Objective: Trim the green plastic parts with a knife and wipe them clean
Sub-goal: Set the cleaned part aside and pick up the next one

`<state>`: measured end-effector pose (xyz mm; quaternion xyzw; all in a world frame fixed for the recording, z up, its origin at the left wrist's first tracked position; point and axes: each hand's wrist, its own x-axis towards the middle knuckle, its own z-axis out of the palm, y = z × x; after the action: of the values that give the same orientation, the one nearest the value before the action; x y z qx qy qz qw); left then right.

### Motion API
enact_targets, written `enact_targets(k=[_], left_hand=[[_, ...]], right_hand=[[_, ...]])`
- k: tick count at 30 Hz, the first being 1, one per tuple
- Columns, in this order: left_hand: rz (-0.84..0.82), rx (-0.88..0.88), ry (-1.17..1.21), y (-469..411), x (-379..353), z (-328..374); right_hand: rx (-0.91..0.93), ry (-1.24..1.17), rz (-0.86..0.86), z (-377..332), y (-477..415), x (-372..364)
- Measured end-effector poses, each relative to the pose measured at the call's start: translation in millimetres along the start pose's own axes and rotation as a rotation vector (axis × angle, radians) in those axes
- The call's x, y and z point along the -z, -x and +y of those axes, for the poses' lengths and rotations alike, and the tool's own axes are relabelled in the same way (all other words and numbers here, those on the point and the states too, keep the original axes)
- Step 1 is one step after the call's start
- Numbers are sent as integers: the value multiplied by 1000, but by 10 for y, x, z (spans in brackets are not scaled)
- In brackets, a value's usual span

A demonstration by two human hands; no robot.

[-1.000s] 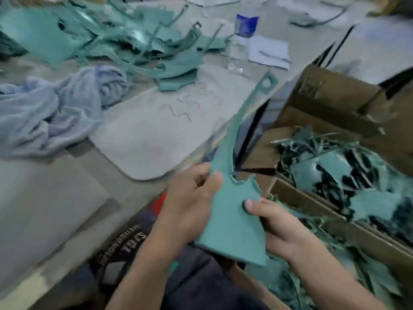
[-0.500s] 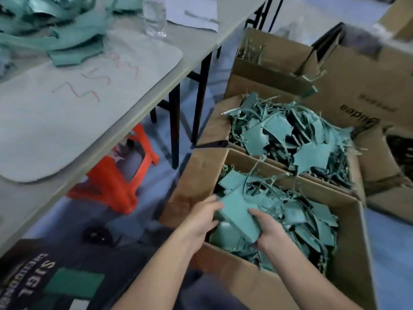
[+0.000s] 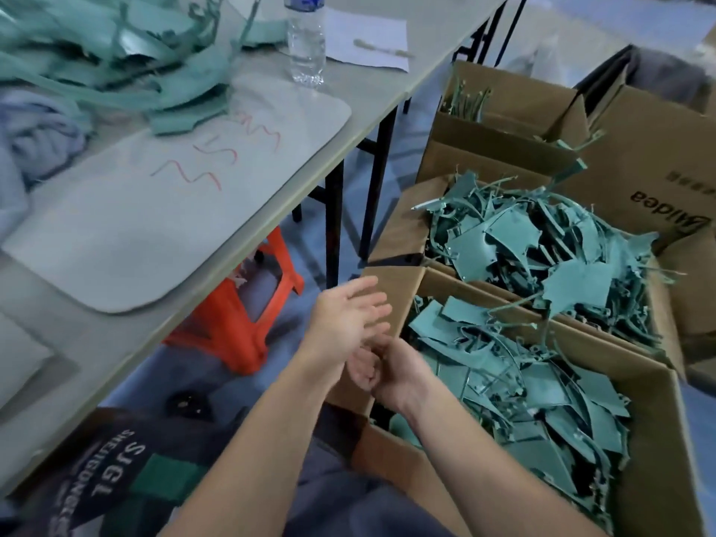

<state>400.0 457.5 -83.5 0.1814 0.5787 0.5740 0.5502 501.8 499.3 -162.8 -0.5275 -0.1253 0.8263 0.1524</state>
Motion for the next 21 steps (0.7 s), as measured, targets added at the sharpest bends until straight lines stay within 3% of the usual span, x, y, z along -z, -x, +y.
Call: enact_targets(k=[6, 9, 14, 17, 21], left_hand=[[178, -260, -337, 321, 324, 720], [315, -468, -356, 525, 582, 1128], [474, -569, -135, 907, 1240, 1603], [727, -702, -206, 1100, 1810, 1741], [1303, -812, -436, 1440, 2713, 1669]], right_hand=[[268, 193, -478, -179, 641, -1113], [345, 332, -659, -238, 973, -1554], [370, 600, -928, -148, 1274, -2269], [441, 764, -942, 55, 1331, -2752], [490, 857, -909, 360, 1302, -3318]])
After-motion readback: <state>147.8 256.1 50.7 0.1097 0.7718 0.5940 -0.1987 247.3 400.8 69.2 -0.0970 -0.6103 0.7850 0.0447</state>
